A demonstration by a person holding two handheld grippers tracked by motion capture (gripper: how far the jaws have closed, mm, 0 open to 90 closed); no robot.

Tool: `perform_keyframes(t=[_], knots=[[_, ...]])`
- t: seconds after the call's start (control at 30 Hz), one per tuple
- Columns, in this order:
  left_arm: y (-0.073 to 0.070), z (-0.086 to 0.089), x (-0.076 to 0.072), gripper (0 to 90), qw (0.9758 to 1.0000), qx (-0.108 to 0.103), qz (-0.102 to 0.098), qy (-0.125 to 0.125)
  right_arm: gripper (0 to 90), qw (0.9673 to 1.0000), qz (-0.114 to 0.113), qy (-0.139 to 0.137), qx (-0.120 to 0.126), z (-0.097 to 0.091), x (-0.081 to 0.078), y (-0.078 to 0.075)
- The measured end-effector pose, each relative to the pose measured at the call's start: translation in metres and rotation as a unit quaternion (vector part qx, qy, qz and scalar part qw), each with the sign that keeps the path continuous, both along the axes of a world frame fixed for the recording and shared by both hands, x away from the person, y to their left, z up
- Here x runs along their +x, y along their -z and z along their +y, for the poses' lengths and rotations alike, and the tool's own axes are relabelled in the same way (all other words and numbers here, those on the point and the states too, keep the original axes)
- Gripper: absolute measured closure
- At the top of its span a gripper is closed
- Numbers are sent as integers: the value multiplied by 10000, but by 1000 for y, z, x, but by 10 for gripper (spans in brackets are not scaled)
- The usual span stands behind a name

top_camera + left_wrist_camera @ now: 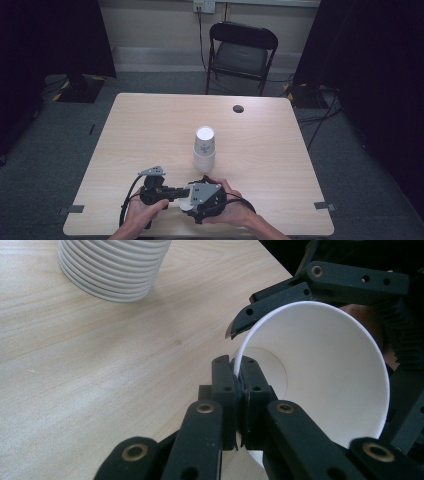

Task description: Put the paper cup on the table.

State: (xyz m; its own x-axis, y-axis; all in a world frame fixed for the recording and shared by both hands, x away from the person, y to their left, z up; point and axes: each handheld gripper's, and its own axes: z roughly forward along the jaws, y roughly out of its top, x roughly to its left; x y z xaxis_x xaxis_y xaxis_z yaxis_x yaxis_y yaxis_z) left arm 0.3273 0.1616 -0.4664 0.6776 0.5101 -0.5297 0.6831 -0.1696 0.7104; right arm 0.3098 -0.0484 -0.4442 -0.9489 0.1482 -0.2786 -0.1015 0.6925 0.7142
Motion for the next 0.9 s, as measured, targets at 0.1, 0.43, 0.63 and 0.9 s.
perform_keyframes(t=[0.1,0.43,0.63,0.9], knots=[[0,0,0,879,10000,9,-6,24,222,9999,-96,-31,-72,0,-2,0],[-1,-1,-1,853,9999,-12,-154,24,278,10000,-51,-21,13,-5,-2,-1],[-3,2,-1,789,9995,-164,-249,65,285,9999,35,45,129,-8,1,-2],[-8,7,-1,676,9985,-350,-420,-45,294,9990,210,262,298,-21,8,-3]])
